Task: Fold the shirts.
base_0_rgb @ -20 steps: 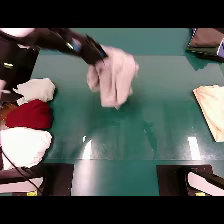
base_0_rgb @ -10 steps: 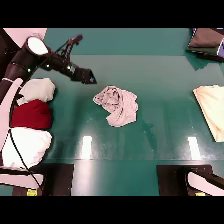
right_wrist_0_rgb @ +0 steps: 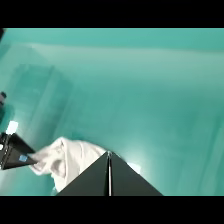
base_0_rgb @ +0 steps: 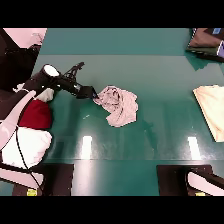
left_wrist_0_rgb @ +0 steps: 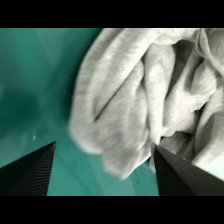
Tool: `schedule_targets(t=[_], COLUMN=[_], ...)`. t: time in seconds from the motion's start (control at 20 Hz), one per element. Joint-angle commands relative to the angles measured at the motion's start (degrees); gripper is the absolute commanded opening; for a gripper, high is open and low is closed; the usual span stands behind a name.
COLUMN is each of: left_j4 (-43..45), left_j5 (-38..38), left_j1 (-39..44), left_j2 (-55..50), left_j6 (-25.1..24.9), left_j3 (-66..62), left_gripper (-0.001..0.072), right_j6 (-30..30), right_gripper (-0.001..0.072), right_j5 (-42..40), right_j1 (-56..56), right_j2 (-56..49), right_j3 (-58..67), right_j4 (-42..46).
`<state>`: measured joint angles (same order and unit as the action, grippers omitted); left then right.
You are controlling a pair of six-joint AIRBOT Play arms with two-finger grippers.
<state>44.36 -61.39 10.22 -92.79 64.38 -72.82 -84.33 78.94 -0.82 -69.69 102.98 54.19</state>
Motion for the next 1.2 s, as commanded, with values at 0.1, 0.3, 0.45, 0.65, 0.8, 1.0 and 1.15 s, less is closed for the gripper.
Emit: schedule_targets(t=[0.1, 0.3, 0.45, 0.65, 0.8, 1.0, 1.15], left_j4=[-1.0, 2.9, 3.7, 4.6, 4.7, 6.0, 14.3], left_j5=[3.3, 0.1, -2.2, -3.8, -4.2, -7.0, -7.6], left_j1=[2.1, 1.3, 1.3, 1.3, 1.3, 1.3, 0.9], left_j2=[-0.9, 0.4, 1.0, 1.0, 1.0, 1.0, 4.3], left_j6=[-0.6, 0.2, 0.2, 0.2, 0.2, 0.2, 1.7], left_j3=[-0.7, -8.2, -12.0, -12.4, -12.4, -12.7, -16.1], left_gripper=[0.0026, 0.0026, 0.0026, 0.0026, 0.0026, 0.0025, 0.0025], right_j6=[0.0, 0.1, 7.2, 12.9, 13.0, 13.9, 9.3], right_gripper=[0.0012, 0.0549, 0.0549, 0.0549, 0.0485, 0.0011, 0.0010], right_j5=[0.3, -2.8, -12.3, -18.9, -19.5, -20.7, -17.5], right_j1=[-0.9, -7.0, -15.7, -24.1, -28.7, -29.6, -25.7], right_j2=[-0.1, -3.2, -10.0, -19.6, -24.0, -25.3, -21.5], right_j3=[-15.4, -35.5, -47.0, -47.7, -43.1, -39.2, -36.1], right_j4=[-0.1, -0.5, -8.9, -18.8, -18.4, -17.6, -9.2])
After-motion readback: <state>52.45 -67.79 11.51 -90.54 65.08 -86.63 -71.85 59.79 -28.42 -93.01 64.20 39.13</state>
